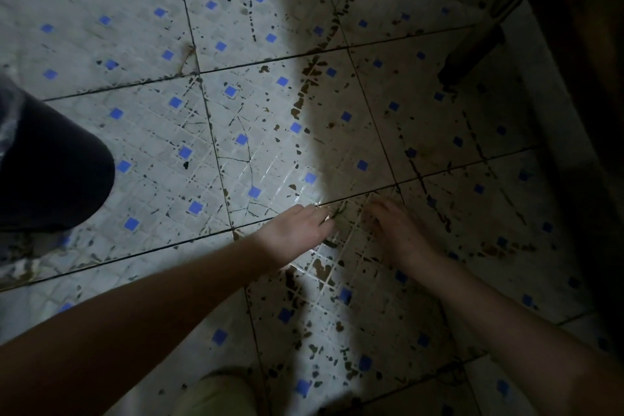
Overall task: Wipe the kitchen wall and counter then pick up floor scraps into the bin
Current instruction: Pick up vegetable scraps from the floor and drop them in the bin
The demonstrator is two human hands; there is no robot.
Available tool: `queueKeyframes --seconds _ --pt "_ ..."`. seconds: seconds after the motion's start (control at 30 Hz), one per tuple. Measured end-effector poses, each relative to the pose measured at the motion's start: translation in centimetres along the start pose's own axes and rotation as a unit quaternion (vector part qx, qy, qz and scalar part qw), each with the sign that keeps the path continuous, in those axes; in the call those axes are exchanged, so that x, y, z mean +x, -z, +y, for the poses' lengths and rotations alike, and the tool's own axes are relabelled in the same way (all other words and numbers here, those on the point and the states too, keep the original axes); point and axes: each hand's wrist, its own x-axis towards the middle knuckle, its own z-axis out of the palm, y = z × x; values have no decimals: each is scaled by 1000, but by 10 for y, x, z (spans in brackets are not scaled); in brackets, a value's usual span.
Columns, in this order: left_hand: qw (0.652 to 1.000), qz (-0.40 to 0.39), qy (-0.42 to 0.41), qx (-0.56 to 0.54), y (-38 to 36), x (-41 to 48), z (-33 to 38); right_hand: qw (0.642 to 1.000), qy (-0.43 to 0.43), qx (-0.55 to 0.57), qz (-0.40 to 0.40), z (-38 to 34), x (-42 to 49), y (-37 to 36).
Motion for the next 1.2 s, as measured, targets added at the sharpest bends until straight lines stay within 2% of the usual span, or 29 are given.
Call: queueKeyframes --seconds 0.27,0.47,0.7,0.9,1.03,1.2 --pt "998 32 45 -28 8 -29 -20 999 50 -13 8 -27 6 11" --pt "986 68 142 -58 10 -72 -53 993 115 23 19 -57 14 15" --pt "970 75 223 -57 15 -127 -81 982 187 -33 14 -112 34 5" --pt "956 27 289 -51 15 -175 -90 964 259 -54 -37 -156 38 -5" --pt "942 9 325 -87 8 -205 -86 950 304 -51 -47 -183 36 -19" --pt "937 70 335 -67 1 -237 -79 932 352 -73 -34 -213 34 -36"
